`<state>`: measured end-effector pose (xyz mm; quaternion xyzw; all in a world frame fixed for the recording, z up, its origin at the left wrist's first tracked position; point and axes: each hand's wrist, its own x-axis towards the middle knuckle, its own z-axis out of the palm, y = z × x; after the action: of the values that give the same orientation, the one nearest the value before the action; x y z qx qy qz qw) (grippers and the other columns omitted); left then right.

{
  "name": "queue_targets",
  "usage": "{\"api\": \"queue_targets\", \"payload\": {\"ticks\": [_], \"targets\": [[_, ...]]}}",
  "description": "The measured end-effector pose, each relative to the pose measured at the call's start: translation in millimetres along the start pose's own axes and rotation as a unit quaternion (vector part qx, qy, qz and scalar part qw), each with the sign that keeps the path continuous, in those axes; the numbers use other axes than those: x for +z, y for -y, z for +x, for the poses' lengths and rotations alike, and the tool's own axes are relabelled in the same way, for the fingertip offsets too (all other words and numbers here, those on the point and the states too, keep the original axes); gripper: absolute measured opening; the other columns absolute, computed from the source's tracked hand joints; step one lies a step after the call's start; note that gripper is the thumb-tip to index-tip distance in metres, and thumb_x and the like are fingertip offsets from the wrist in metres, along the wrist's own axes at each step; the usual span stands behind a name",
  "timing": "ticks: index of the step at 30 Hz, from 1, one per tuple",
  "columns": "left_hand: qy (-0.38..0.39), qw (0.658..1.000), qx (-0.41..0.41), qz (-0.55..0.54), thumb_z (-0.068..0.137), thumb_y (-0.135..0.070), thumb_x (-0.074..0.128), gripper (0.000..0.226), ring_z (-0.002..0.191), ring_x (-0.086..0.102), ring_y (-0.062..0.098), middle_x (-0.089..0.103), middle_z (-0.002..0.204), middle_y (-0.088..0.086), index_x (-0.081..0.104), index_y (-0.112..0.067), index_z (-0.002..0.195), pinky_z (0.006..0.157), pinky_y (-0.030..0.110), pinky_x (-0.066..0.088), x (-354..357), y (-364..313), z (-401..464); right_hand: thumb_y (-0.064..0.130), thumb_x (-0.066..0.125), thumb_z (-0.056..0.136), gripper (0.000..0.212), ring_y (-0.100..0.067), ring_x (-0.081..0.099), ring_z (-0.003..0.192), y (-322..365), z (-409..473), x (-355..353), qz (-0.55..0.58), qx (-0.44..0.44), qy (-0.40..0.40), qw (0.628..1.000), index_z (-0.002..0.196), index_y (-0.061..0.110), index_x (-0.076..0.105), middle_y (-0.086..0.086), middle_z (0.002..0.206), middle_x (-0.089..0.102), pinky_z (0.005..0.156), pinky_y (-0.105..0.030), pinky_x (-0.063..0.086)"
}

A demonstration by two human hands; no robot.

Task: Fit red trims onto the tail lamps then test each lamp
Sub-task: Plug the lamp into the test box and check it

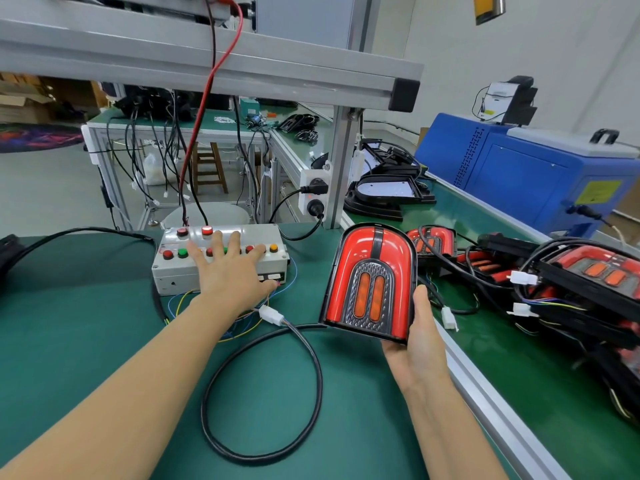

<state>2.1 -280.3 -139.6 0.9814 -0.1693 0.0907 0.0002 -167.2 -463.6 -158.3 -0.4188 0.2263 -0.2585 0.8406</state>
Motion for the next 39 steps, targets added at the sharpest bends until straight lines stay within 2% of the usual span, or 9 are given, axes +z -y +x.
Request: {"api": "queue_targets", "payload": {"ticks": [2,8,21,25,29,34,36,39], "targets": [[0.001,1.000,0.003,0.006,0.083,-0.072,0.043,0.071,0.145,-0.003,0.035,0.011,0.158,0.007,0.024,-0.043,0.145,0.108,0.067,-0.005,-0.8,0.1,0.5,0.051,0.043,0.098,0.041,-0.009,0.072,0.089,-0.3,-0.1,-0.1,-0.005,0.002,0.001,1.000,0.087,0.033,0.078,0.003,0.100,0.076,0.077,-0.031,0.050],[-0.007,1.000,0.010,0.009,0.084,-0.070,0.041,0.069,0.145,-0.004,0.034,0.012,0.159,0.004,0.024,-0.043,0.145,0.108,0.067,-0.006,0.0,2.0,2.7,0.050,0.043,0.098,0.037,-0.009,0.072,0.092,-0.4,0.7,-2.0,-0.009,0.015,0.005,1.000,0.105,0.028,0.071,0.003,0.103,0.075,0.076,-0.030,0.051],[-0.034,0.998,0.028,0.034,0.085,-0.060,0.047,0.068,0.145,-0.003,0.033,0.013,0.158,0.004,0.025,-0.040,0.146,0.107,0.068,-0.009,7.7,3.4,5.8,0.050,0.044,0.098,0.037,-0.010,0.071,0.094,-1.1,5.2,-0.8,-0.013,0.019,0.003,1.000,0.106,0.028,0.072,0.003,0.104,0.075,0.079,-0.031,0.052],[-0.029,0.999,0.024,0.029,0.085,-0.060,0.047,0.068,0.145,0.000,0.033,0.015,0.157,0.005,0.024,-0.041,0.146,0.107,0.067,-0.007,6.2,4.0,4.4,0.050,0.044,0.098,0.036,-0.009,0.072,0.093,-1.6,5.0,-0.4,-0.012,0.020,-0.008,1.000,0.107,0.027,0.071,0.003,0.104,0.075,0.076,-0.029,0.053],[-0.026,0.999,0.024,0.027,0.085,-0.060,0.047,0.068,0.146,0.000,0.033,0.015,0.157,0.005,0.024,-0.042,0.146,0.108,0.067,-0.007,5.8,4.6,4.0,0.050,0.045,0.098,0.036,-0.009,0.072,0.090,-3.1,4.5,-0.4,-0.010,0.025,-0.017,1.000,0.101,0.027,0.073,0.003,0.101,0.076,0.063,-0.023,0.058],[-0.024,0.999,0.027,0.029,0.085,-0.060,0.048,0.068,0.145,0.001,0.033,0.017,0.157,0.005,0.025,-0.041,0.146,0.109,0.067,-0.005,3.6,3.3,3.8,0.050,0.044,0.098,0.037,-0.010,0.072,0.091,-3.1,5.4,-2.2,-0.019,0.030,-0.019,0.999,0.106,0.026,0.072,0.003,0.102,0.075,0.062,-0.021,0.058],[-0.024,0.999,0.028,0.028,0.085,-0.059,0.048,0.067,0.145,0.002,0.032,0.019,0.156,0.005,0.026,-0.040,0.146,0.109,0.067,-0.005,2.2,2.9,3.6,0.049,0.044,0.099,0.037,-0.010,0.072,0.090,-3.3,5.4,-3.5,-0.024,0.037,-0.020,0.999,0.106,0.025,0.071,0.002,0.101,0.076,0.064,-0.023,0.058],[-0.022,0.999,0.030,0.026,0.086,-0.056,0.049,0.065,0.145,0.002,0.032,0.021,0.155,0.005,0.028,-0.039,0.145,0.109,0.066,-0.005,-0.9,2.0,3.1,0.045,0.044,0.100,0.036,-0.011,0.073,0.089,-2.4,4.2,-5.8,-0.030,0.046,-0.022,0.998,0.107,0.022,0.071,0.000,0.102,0.076,0.077,-0.030,0.053]]}}
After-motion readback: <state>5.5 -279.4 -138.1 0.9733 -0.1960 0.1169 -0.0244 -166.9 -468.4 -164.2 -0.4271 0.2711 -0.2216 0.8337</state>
